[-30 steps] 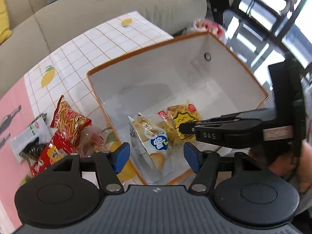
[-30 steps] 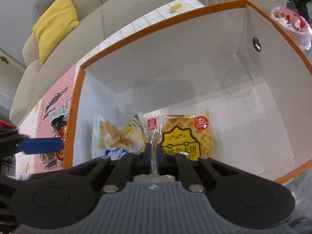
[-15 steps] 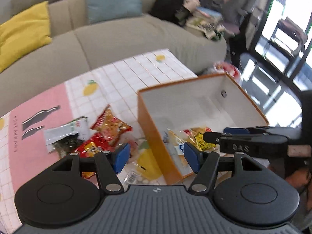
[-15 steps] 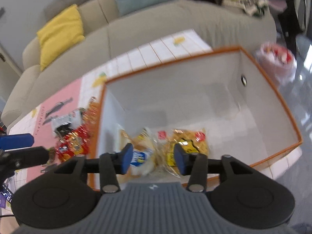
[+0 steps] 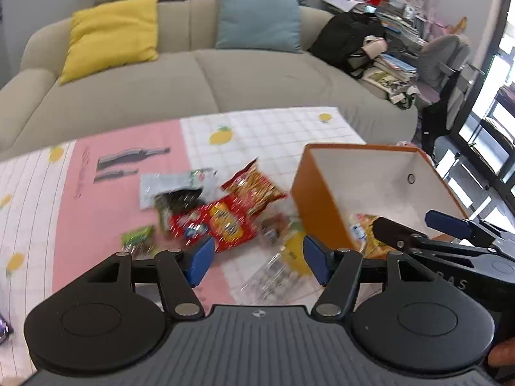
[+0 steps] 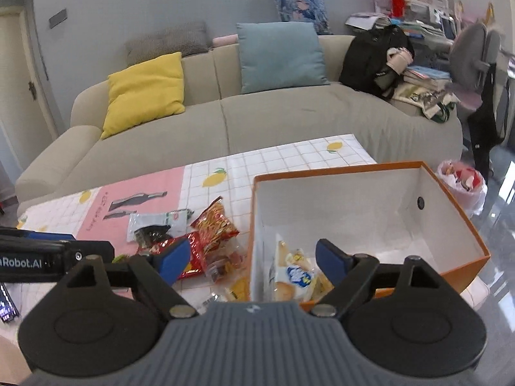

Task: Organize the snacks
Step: 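Withdraw both tools from the box back toward the snack pile, then grasp the green raisin pack with the left tool while the right tool grasps the red spicy-strip bag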

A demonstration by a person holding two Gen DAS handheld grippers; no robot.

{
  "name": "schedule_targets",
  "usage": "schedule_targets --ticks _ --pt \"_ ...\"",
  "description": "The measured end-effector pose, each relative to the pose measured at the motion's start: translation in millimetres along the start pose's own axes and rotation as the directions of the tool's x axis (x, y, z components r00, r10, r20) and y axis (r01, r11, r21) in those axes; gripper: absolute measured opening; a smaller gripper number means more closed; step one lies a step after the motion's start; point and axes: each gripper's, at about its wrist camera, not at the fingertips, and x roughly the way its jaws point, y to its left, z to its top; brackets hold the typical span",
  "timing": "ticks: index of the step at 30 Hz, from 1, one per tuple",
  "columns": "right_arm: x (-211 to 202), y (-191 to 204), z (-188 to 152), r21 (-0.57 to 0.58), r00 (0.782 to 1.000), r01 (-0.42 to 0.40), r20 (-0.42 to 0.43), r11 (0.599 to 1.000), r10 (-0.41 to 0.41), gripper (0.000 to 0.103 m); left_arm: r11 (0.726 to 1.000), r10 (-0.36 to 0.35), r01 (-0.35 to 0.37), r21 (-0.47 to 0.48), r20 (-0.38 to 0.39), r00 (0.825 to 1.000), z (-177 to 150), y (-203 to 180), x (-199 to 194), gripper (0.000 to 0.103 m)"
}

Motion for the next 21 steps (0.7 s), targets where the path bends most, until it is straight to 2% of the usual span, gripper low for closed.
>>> schedule_targets --ticks 6,14,21 --pt "0.1 18.8 -18.1 -0.003 0.998 -0.042 0.038 0.999 0.042 0.083 0.996 0.019 -0.023 -0.082 -0.045 0.999 -22.8 34.4 7.8 0.074" --pt "19.3 60.4 -35.8 -0.139 0.993 -0.114 -0.05 0.984 0.108 0.083 0.993 0.012 -0.021 -0.12 -0.077 0.997 -45.1 60.0 14.0 0.074" --pt "42.3 75.9 -48.7 -0.211 0.986 -0.144 -0.116 0.967 0.121 0.073 0.991 0.019 -0.034 -0.132 -0.108 0.994 -51.7 69.3 29.8 0.073"
